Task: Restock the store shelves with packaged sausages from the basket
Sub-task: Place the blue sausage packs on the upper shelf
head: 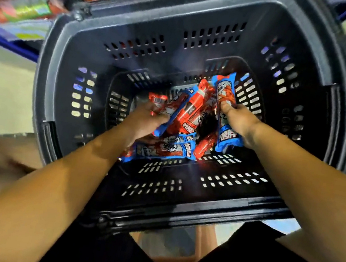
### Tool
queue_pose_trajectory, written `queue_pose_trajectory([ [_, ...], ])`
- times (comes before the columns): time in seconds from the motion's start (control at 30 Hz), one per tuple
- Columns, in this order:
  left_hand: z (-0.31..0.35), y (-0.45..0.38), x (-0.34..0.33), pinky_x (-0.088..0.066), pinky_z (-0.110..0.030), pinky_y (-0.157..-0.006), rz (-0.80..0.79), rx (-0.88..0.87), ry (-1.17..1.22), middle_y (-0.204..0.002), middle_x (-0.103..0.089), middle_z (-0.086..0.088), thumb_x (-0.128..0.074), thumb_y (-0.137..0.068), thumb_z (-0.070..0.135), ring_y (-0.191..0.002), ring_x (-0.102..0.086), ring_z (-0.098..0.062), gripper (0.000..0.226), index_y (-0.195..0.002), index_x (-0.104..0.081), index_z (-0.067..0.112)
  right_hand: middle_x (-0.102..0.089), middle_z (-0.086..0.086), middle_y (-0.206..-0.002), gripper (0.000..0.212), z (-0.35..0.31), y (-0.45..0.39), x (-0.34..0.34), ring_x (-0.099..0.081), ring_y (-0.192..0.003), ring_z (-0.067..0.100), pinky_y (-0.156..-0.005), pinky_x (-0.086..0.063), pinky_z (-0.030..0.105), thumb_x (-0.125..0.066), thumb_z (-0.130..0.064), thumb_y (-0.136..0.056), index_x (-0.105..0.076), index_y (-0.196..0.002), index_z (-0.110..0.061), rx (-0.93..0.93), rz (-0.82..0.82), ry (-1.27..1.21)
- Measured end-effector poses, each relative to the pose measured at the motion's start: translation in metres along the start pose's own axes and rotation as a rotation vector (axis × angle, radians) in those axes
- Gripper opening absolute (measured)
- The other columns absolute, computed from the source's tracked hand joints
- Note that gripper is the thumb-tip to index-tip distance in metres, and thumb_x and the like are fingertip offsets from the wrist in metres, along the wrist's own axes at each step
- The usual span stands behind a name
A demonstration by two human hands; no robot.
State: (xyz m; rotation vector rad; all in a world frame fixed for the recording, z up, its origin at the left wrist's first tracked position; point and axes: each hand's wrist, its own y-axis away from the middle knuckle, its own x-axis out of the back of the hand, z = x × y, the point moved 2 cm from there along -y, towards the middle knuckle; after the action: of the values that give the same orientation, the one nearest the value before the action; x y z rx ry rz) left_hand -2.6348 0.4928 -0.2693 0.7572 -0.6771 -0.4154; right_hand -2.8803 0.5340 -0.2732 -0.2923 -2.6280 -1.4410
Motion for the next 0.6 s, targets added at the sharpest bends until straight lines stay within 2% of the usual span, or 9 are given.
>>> queue_pose_trajectory([
  [0.07, 0.007, 0.022, 0.009, -0.055, -0.041, -0.088, -0.066, -0.009, 0.051, -0.116, -0.064, 0.000, -0.071, -0.081, 0.028, -0.101, -0.064, -0.022, 0.048, -0.126, -0.057, 0.021, -0.068, 0.002, -0.093, 0.018, -0.002, 0.015, 0.000, -0.068, -0.077, 0.020, -0.060, -0.056, 0.028, -0.054, -0.038, -0.096, -0.051, -0.110, -0.026, 0.052, 0.001, -0.003],
  [0.17, 0.016, 0.050, 0.023, -0.058, -0.031, -0.064, -0.120, -0.050, 0.148, -0.105, -0.061, 0.007, -0.073, -0.079, 0.008, -0.087, -0.065, -0.015, 0.048, -0.120, -0.056, 0.027, -0.071, 0.006, -0.101, 0.019, -0.005, 0.035, 0.002, -0.070, -0.085, 0.025, -0.075, -0.057, 0.034, -0.055, -0.038, -0.094, -0.059, -0.100, -0.020, 0.124, -0.007, -0.010],
  [0.2, 0.019, 0.058, 0.029, -0.057, -0.030, -0.064, -0.091, -0.096, 0.133, -0.103, -0.062, 0.002, -0.075, -0.077, 0.004, -0.083, -0.064, -0.016, 0.050, -0.119, -0.058, 0.027, -0.071, 0.007, -0.103, 0.017, -0.007, 0.042, 0.004, -0.070, -0.089, 0.026, -0.080, -0.057, 0.037, -0.056, -0.037, -0.093, -0.061, -0.095, -0.020, 0.154, 0.004, -0.001],
  [0.27, 0.025, 0.075, 0.048, -0.054, -0.033, -0.079, 0.080, -0.255, -0.051, -0.104, -0.067, -0.003, -0.082, -0.069, 0.005, -0.084, -0.064, -0.021, 0.057, -0.119, -0.061, 0.023, -0.071, 0.007, -0.103, 0.012, -0.011, 0.057, 0.007, -0.070, -0.091, 0.027, -0.083, -0.058, 0.038, -0.058, -0.031, -0.091, -0.059, -0.097, -0.021, 0.191, 0.027, -0.011],
  [0.33, 0.032, 0.093, 0.065, -0.049, -0.029, -0.081, 0.297, -0.409, -0.183, -0.098, -0.066, 0.001, -0.085, -0.063, 0.006, -0.078, -0.061, -0.013, 0.064, -0.121, -0.061, 0.018, -0.068, 0.006, -0.097, 0.016, -0.014, 0.072, 0.010, -0.069, -0.084, 0.022, -0.069, -0.059, 0.029, -0.063, -0.022, -0.087, -0.055, -0.100, -0.020, 0.233, 0.043, -0.021],
  [0.4, 0.038, 0.110, 0.077, -0.050, -0.023, -0.070, 0.345, -0.492, 0.013, -0.084, -0.064, 0.003, -0.082, -0.064, -0.004, -0.064, -0.060, 0.000, 0.061, -0.118, -0.056, 0.012, -0.062, 0.001, -0.089, 0.025, -0.017, 0.088, 0.013, -0.064, -0.073, 0.013, -0.049, -0.050, 0.019, -0.067, -0.016, -0.082, -0.046, -0.092, -0.023, 0.292, 0.074, 0.022],
  [0.47, 0.045, 0.127, 0.087, -0.053, -0.018, -0.064, 0.359, -0.534, 0.289, -0.079, -0.064, 0.001, -0.075, -0.068, -0.015, -0.061, -0.063, 0.004, 0.056, -0.112, -0.052, 0.011, -0.059, 0.001, -0.088, 0.031, -0.020, 0.103, 0.014, -0.062, -0.069, 0.009, -0.045, -0.045, 0.019, -0.070, -0.018, -0.079, -0.043, -0.094, -0.021, 0.336, 0.087, 0.064],
  [0.53, 0.051, 0.143, 0.098, -0.054, -0.018, -0.066, 0.416, -0.587, 0.430, -0.080, -0.066, 0.001, -0.072, -0.067, -0.020, -0.065, -0.064, 0.003, 0.055, -0.108, -0.053, 0.012, -0.062, 0.003, -0.090, 0.029, -0.023, 0.120, 0.012, -0.064, -0.066, 0.006, -0.050, -0.048, 0.021, -0.072, -0.020, -0.078, -0.047, -0.093, -0.021, 0.414, 0.103, 0.070],
  [0.6, 0.057, 0.159, 0.107, -0.052, -0.019, -0.063, 0.431, -0.637, 0.552, -0.082, -0.067, 0.004, -0.075, -0.063, -0.014, -0.067, -0.064, -0.002, 0.054, -0.104, -0.057, 0.017, -0.066, 0.003, -0.096, 0.025, -0.029, 0.135, 0.009, -0.065, -0.076, 0.010, -0.068, -0.054, 0.030, -0.072, -0.026, -0.078, -0.055, -0.096, -0.024, 0.517, 0.121, 0.076],
])
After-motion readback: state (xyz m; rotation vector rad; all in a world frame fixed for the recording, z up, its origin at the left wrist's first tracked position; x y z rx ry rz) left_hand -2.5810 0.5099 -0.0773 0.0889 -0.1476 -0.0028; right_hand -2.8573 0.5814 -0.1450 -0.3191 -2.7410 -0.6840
